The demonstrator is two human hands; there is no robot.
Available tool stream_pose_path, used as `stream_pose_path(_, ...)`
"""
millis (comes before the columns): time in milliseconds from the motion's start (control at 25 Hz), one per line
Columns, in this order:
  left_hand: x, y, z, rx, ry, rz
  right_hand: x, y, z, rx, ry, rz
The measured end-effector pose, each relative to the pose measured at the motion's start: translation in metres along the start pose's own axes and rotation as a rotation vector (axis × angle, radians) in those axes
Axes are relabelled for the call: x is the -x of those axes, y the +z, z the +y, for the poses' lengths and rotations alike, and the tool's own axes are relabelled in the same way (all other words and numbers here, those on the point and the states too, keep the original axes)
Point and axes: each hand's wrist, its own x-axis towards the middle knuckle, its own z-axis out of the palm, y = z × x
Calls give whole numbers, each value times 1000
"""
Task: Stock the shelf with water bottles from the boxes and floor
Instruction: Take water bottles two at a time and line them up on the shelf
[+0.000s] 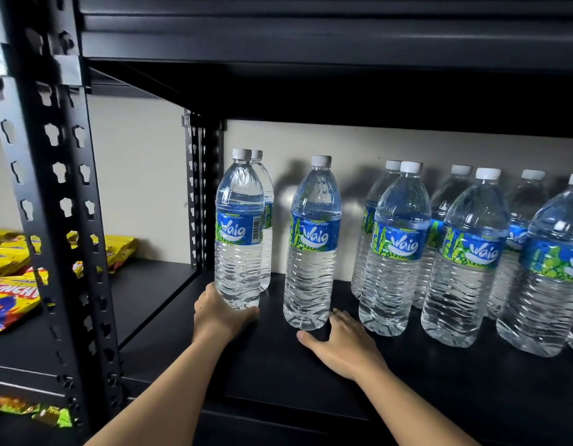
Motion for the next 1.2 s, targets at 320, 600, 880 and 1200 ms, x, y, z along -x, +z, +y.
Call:
stream_pose_path(320,9,-13,4,36,-47,-61,6,-2,-3,-6,-9,34)
stream_pose_path(600,78,-35,13,400,-190,223,34,-13,-13,220,-32,203)
stream_pose_path(880,210,0,81,440,194,-90,121,-30,56,-138,-234,184)
stream_pose_path(1200,372,108,149,351,514,-586,279,-98,224,-29,138,232)
